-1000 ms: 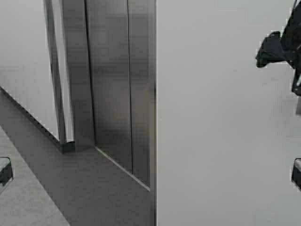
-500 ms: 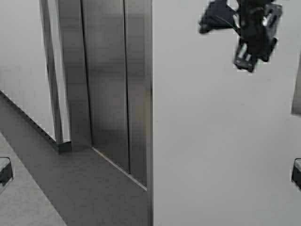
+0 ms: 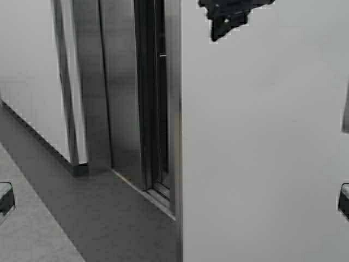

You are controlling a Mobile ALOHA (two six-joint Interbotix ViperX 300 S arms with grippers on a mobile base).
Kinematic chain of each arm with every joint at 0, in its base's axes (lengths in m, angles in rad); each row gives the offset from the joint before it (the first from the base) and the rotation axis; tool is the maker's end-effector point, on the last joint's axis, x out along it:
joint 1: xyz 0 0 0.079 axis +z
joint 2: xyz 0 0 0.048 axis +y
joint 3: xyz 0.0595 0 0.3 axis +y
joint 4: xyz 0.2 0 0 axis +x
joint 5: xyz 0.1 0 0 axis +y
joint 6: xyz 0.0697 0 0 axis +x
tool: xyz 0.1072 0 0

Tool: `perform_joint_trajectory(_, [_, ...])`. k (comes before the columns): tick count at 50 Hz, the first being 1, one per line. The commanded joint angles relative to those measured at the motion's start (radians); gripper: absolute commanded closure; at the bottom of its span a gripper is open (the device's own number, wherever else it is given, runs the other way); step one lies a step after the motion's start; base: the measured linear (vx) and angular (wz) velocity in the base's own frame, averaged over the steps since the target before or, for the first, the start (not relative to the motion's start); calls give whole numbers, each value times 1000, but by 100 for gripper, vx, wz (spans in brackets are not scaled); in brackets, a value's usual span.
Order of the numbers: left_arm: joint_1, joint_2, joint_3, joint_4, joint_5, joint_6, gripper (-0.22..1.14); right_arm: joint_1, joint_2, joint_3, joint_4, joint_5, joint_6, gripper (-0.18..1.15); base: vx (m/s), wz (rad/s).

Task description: Navigate to elevator, push the call button, then enter the elevator

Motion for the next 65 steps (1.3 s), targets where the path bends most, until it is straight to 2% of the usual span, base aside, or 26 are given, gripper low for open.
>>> perform_joint_trajectory(1, [-2,6,-9,-2,-6,5,89,0,3,14,61,-160,-11,92,1,11])
perform_joint_trajectory(10, [-2,17,-8,2,-6,12,89,3,20,40,107,-284,46,92,3,20])
perform_joint_trajectory(19, [-2,17,-14,-2,-11,23,89,15,0,28,104,-268,58,92,8,40])
perform_joint_trajectory(30, [-2,17,-11,-2,-12,25,89,15,25,26,37,-259,55,92,13,63])
perform_joint_trajectory(57, [-2,17,-11,-2,-32,28,89,14,67,12,28,-265,54,92,18,54])
perform_joint_trajectory(65, [-2,34,-11,-2,-32,29,89,-40,60,11,23,-265,57,92,25,26])
